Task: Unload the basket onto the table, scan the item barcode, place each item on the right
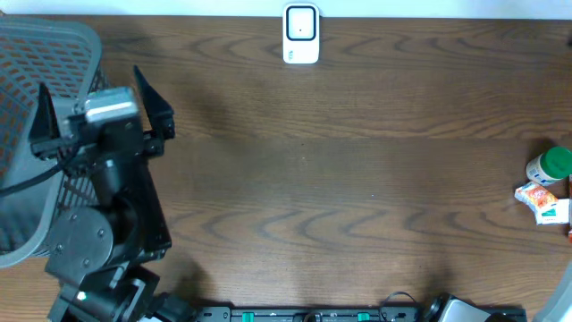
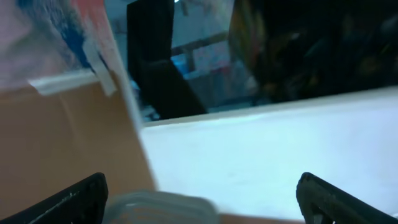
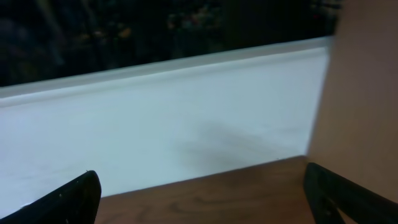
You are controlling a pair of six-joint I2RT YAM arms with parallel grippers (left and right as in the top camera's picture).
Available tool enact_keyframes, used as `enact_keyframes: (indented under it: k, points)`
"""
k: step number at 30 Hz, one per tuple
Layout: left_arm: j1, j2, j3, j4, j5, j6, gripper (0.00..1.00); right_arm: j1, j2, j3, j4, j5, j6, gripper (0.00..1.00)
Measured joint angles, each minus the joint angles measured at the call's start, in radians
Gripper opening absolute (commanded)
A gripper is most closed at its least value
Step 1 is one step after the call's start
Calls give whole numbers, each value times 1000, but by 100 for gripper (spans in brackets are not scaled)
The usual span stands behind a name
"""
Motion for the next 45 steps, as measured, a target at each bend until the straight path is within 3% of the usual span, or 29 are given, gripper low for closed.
enact_keyframes:
  k: [6,11,18,26,38,45]
  points:
    - [89,-51,0,-14,-18,82,97,77,-4,0,-27,-5,7,99]
    - [193,-149,0,-167,45,94,97,142,-50,-2,-89,27,10,99]
    - [267,-320,0,-229,171,-21,97,256,-278,-16,-138,222,-18,99]
    - [278,-453,0,-324,288,-92,97,375,-615,-130,-111,291,-16,99]
    - [406,-712,-87,-390,414,-179,97,393,-873,-362,-25,306,2,99]
    - [460,-762,-156,-389,474,-225,97,393,-1042,-469,23,306,2,99]
